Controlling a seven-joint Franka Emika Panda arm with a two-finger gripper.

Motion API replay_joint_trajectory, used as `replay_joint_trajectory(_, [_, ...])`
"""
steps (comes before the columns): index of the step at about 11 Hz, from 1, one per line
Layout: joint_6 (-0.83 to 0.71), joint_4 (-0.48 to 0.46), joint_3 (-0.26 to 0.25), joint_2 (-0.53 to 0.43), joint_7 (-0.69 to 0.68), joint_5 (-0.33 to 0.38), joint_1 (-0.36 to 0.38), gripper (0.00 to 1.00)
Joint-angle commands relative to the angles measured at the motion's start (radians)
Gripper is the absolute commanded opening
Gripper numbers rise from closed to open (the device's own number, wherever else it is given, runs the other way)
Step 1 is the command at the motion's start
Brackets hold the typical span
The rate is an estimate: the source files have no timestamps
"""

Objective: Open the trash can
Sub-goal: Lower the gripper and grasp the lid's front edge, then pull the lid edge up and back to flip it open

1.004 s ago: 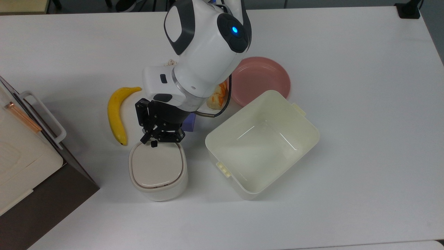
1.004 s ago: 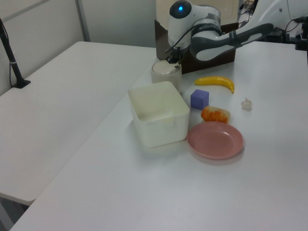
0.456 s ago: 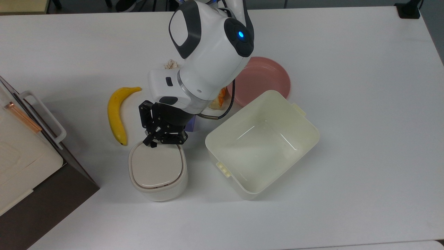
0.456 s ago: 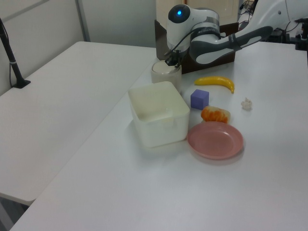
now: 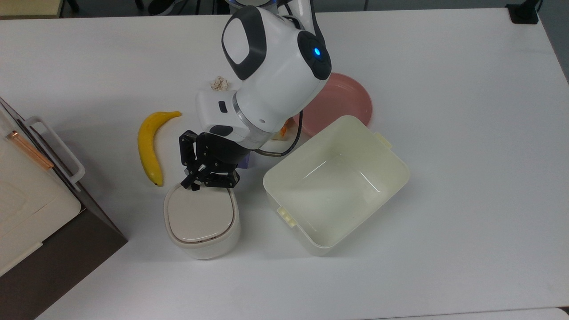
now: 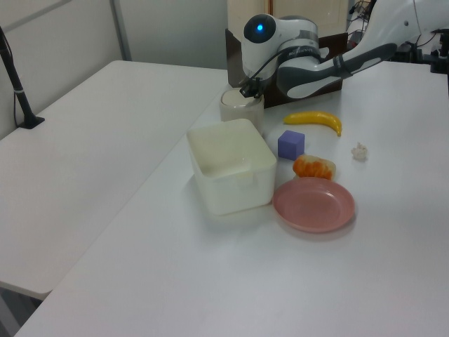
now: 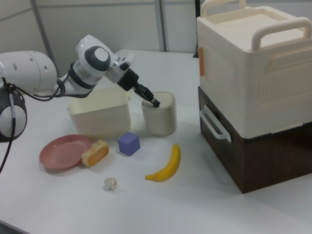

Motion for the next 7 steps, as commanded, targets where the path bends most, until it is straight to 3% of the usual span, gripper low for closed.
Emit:
replay_joint_trajectory(1, [0.016, -0.031, 0.010, 0.004, 0.046, -0.022, 0.004, 0.00])
replay_joint_trajectory(3, [0.018, 0.016, 0.011, -0.005, 0.048, 0.004, -0.008, 0.00])
replay_joint_trajectory(5, [0.035, 0.053, 0.007, -0.033, 0.037, 0.147, -0.046, 0.00])
replay_joint_trajectory(7, [0.068, 0.064, 0.005, -0.060, 0.026, 0.231, -0.082, 0.00])
